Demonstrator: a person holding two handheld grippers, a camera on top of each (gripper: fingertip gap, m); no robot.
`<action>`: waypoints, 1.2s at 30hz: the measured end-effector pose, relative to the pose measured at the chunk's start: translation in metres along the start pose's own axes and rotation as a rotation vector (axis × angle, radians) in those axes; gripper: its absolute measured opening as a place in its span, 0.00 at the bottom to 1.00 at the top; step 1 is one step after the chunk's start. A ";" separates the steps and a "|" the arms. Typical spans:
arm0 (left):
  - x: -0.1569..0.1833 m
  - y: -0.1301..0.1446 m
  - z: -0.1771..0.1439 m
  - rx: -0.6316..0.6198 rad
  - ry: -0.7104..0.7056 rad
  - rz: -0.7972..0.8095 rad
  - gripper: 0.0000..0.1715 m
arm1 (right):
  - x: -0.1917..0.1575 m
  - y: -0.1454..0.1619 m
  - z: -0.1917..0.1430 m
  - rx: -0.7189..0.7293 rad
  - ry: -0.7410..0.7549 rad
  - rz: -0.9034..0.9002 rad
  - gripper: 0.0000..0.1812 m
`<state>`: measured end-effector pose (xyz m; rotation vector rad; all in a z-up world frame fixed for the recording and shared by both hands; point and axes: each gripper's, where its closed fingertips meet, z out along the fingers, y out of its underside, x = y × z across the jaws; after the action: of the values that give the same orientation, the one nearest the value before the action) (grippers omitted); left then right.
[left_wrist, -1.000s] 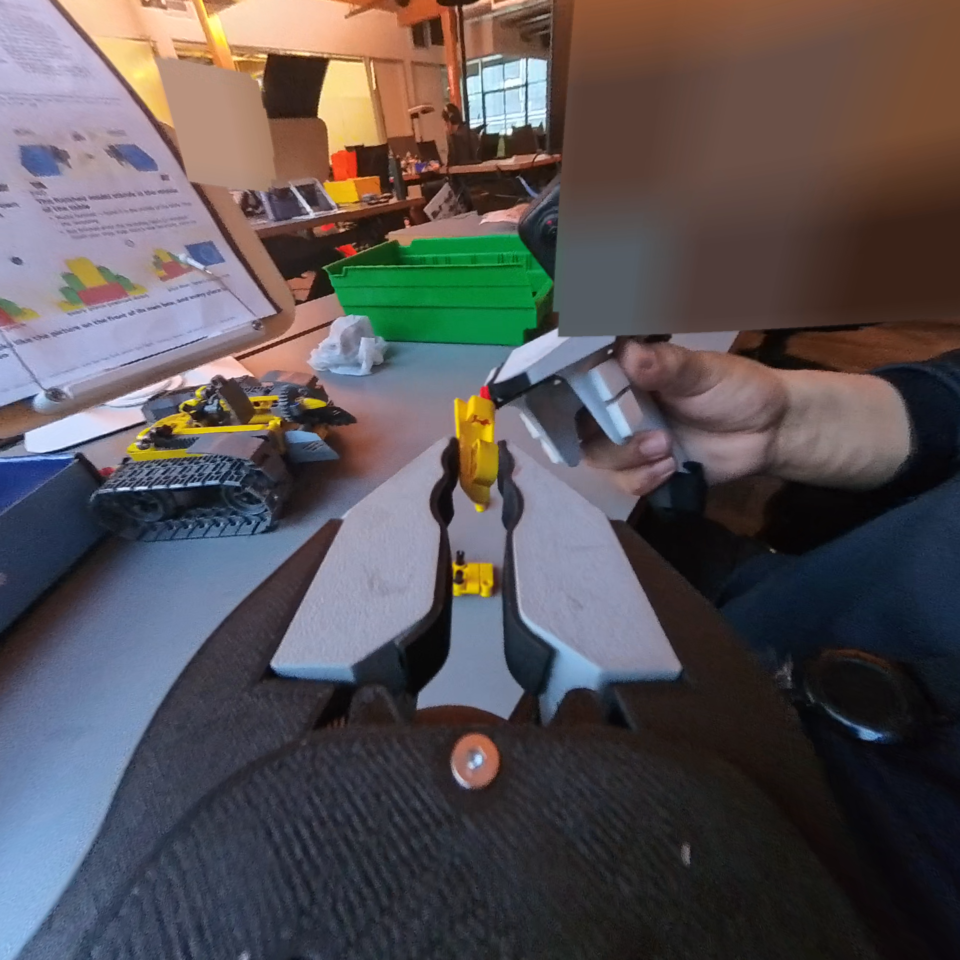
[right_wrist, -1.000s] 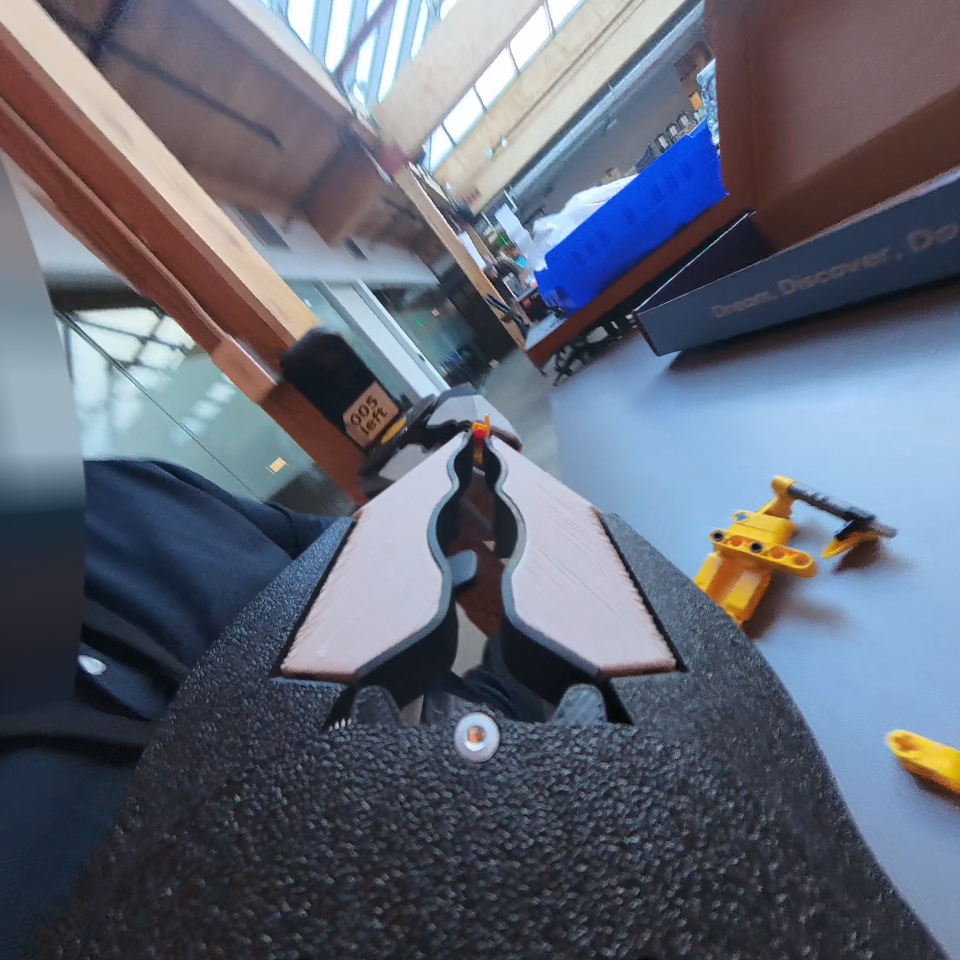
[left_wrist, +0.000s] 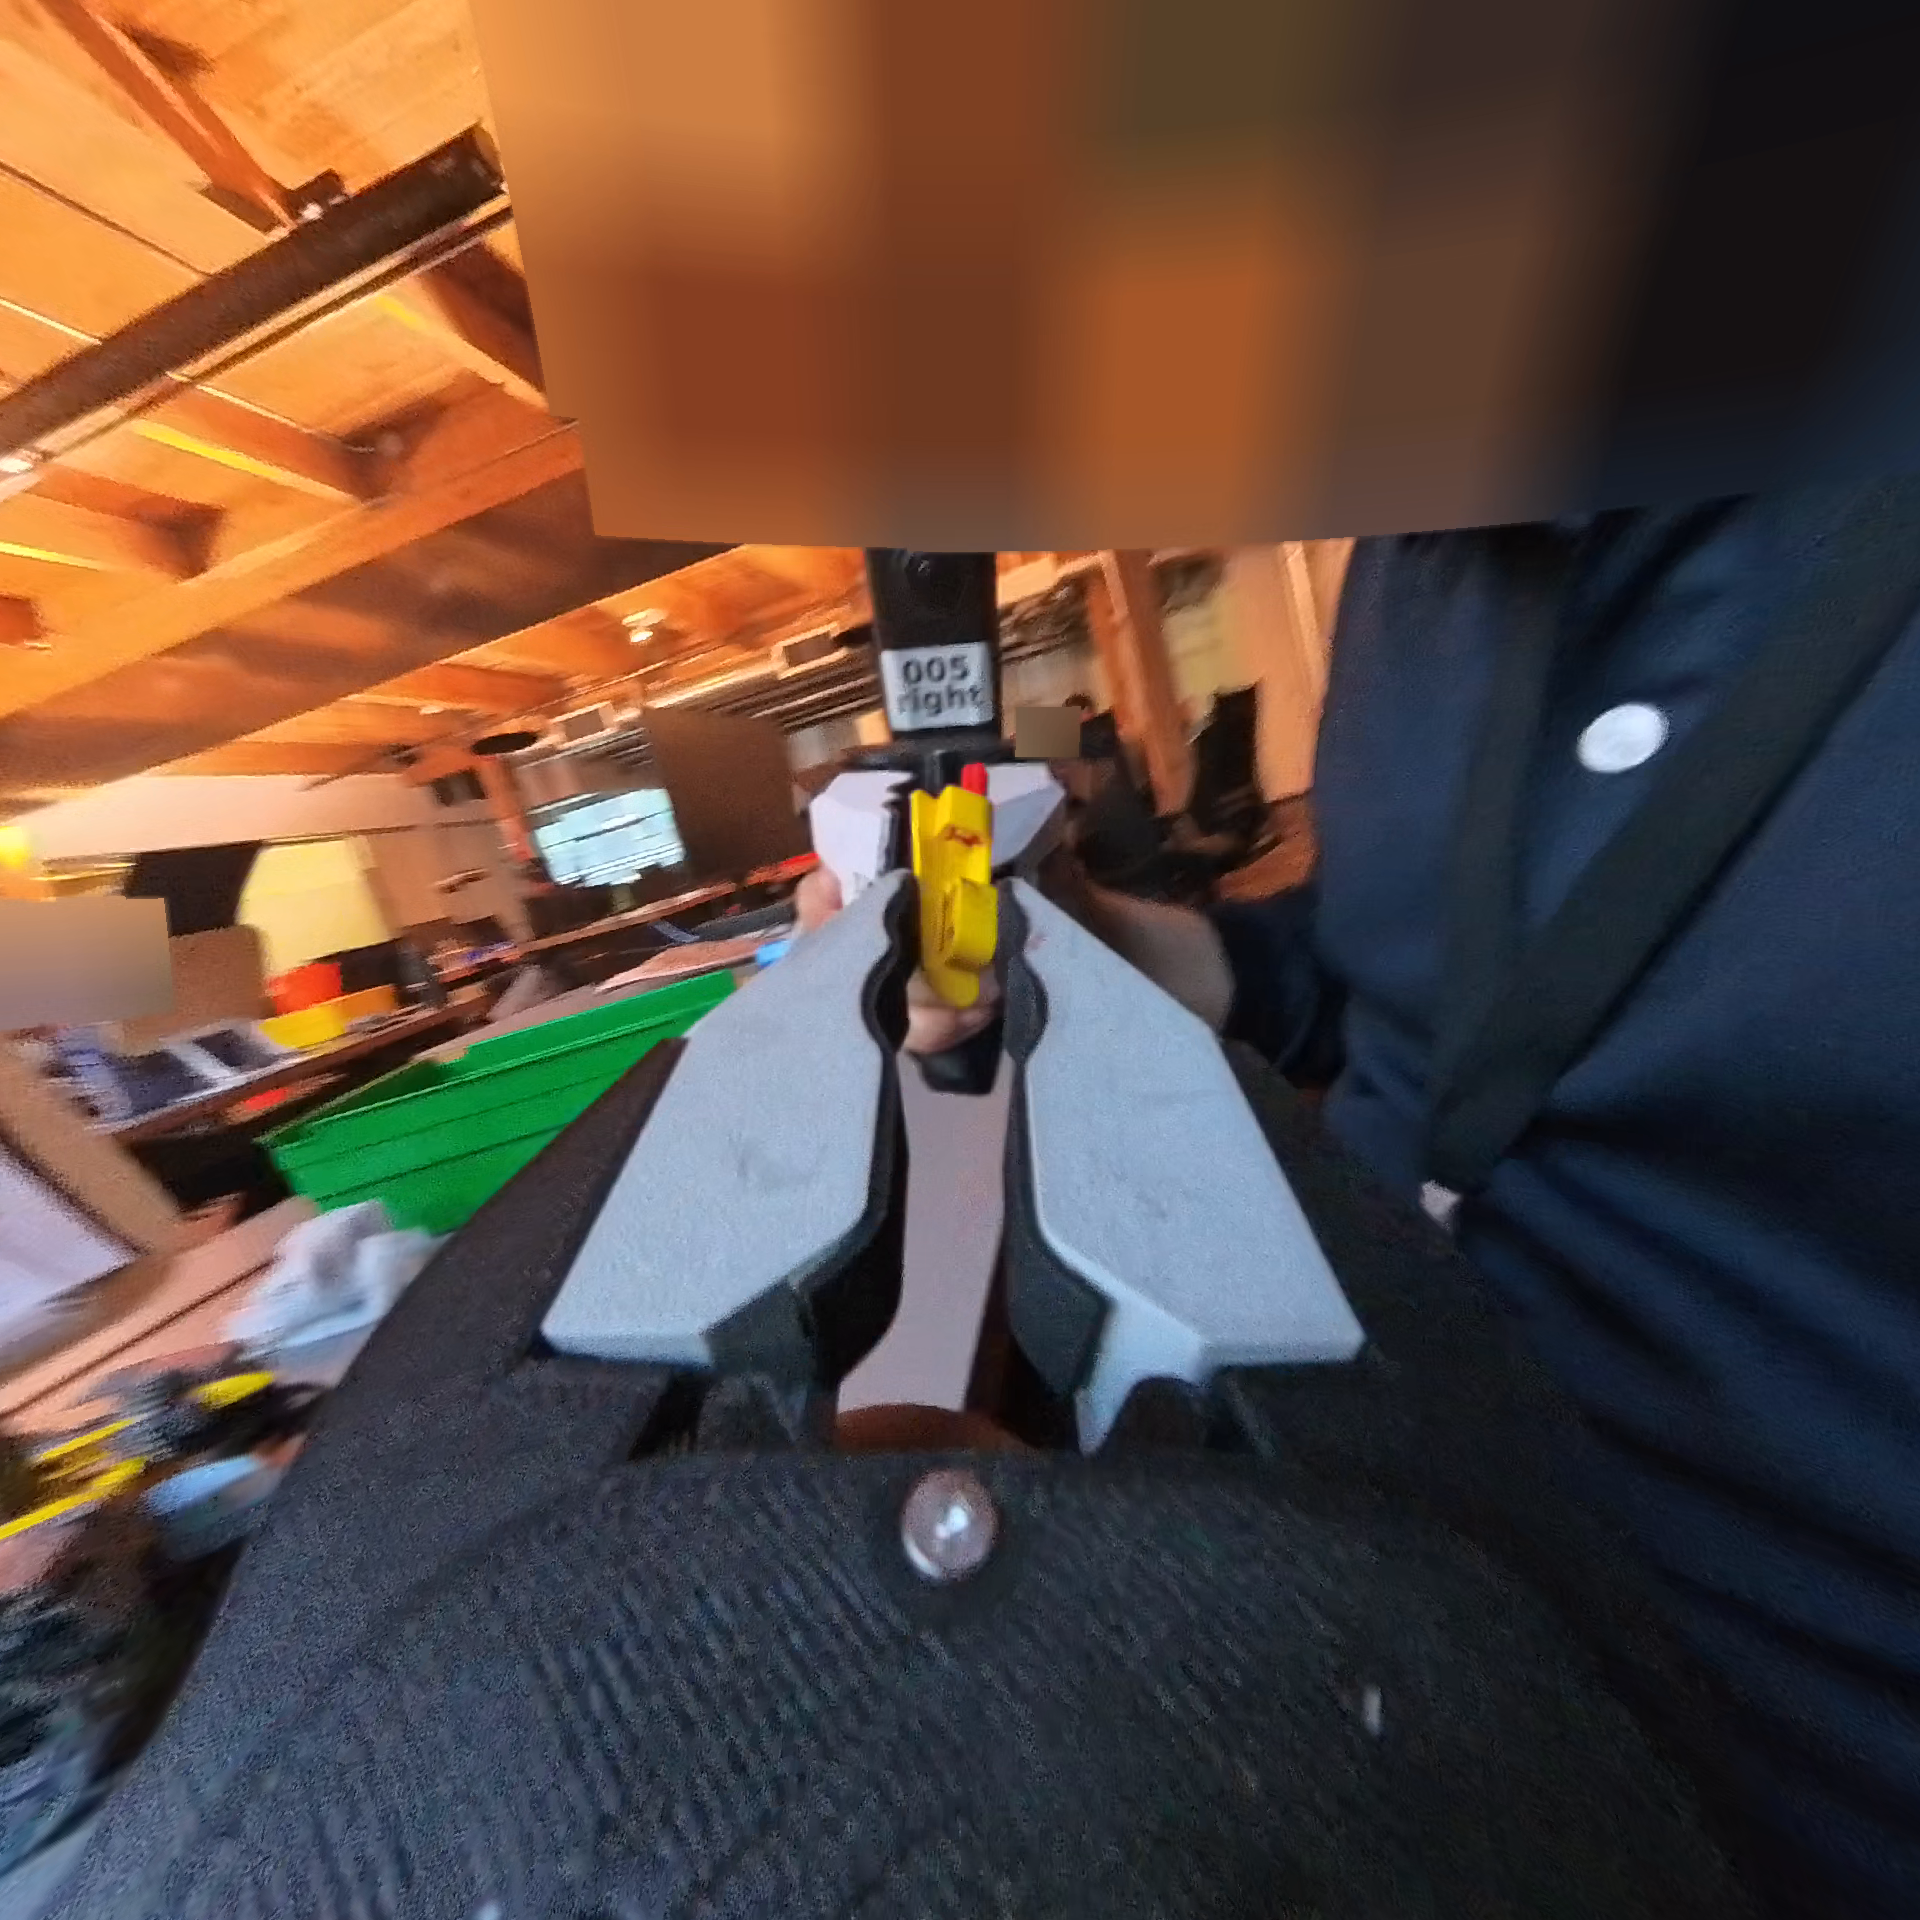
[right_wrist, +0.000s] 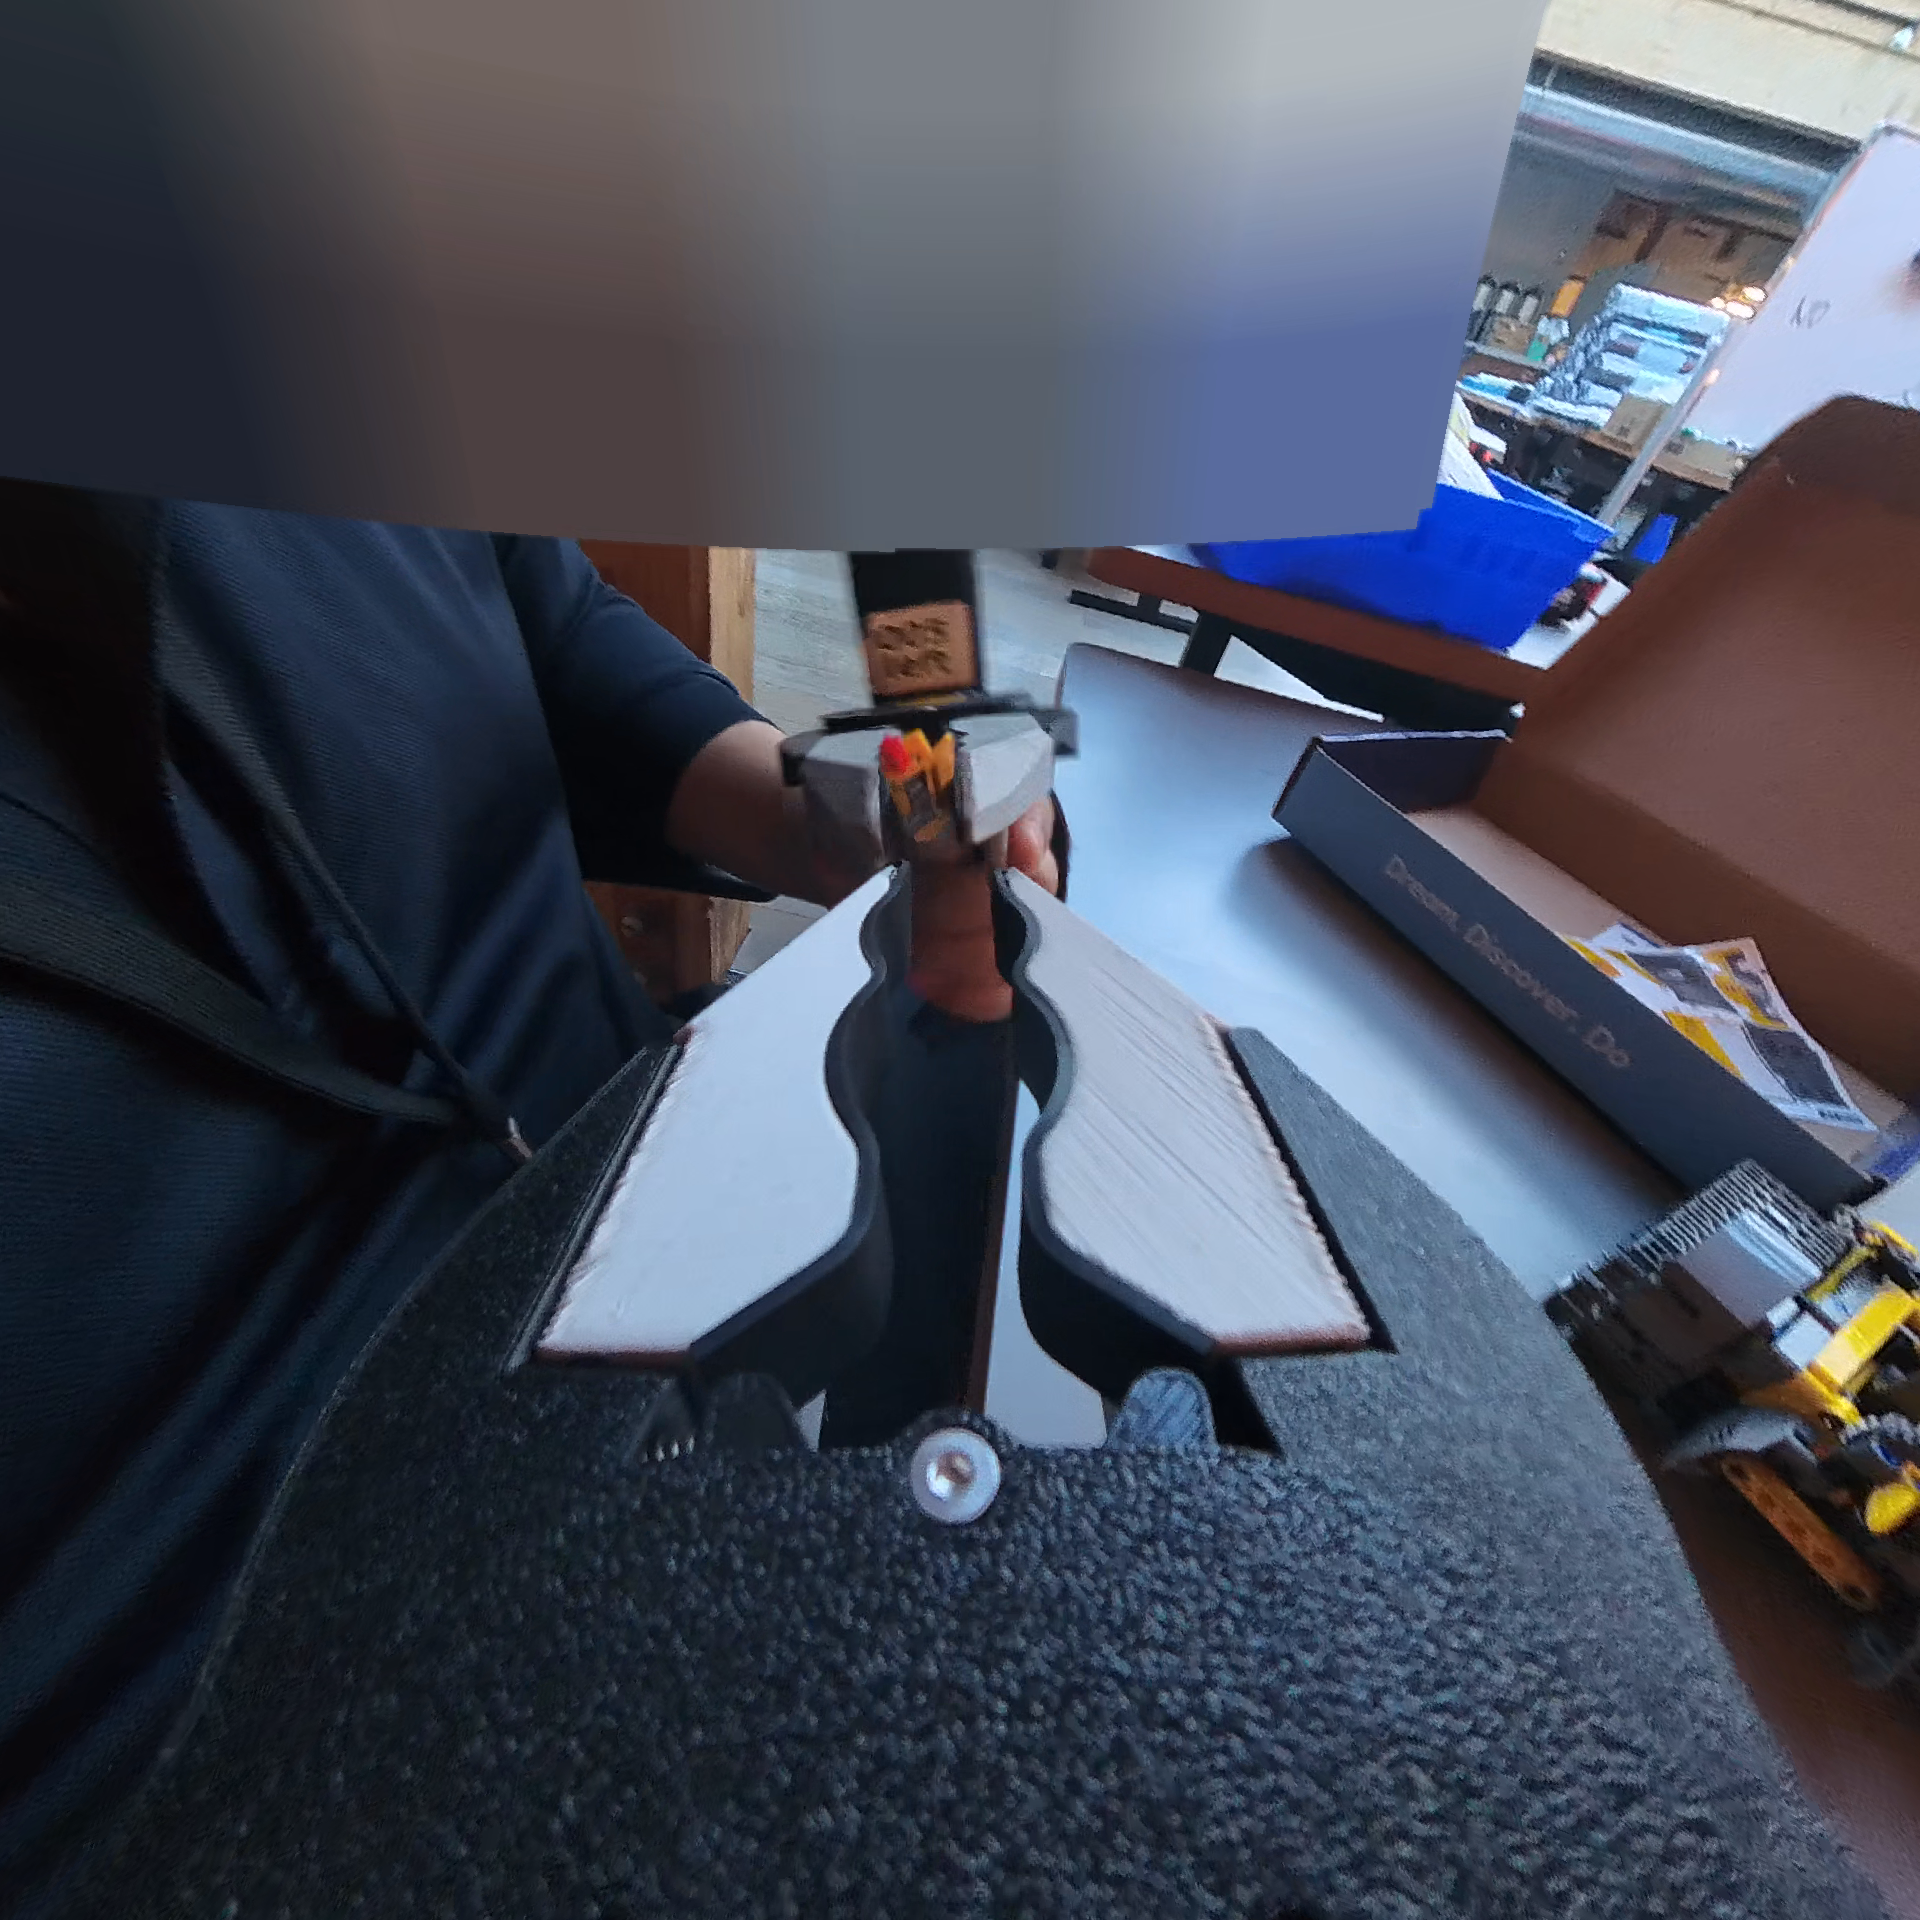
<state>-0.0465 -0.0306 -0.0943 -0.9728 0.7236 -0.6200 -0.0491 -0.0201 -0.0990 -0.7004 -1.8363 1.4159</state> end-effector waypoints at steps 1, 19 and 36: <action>0.002 -0.002 -0.001 0.024 0.023 -0.038 0.06 | -0.003 -0.001 0.001 0.003 -0.006 -0.009 0.07; 0.006 0.019 0.002 -0.079 0.049 -0.092 0.06 | -0.013 -0.004 0.006 0.021 -0.014 -0.093 0.06; -0.012 0.022 0.003 -0.115 -0.098 -0.025 0.06 | 0.004 -0.002 0.002 -0.018 0.202 -0.366 0.02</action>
<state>-0.0477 -0.0107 -0.1098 -1.1123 0.6668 -0.5536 -0.0530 -0.0189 -0.0971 -0.4660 -1.7145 1.0527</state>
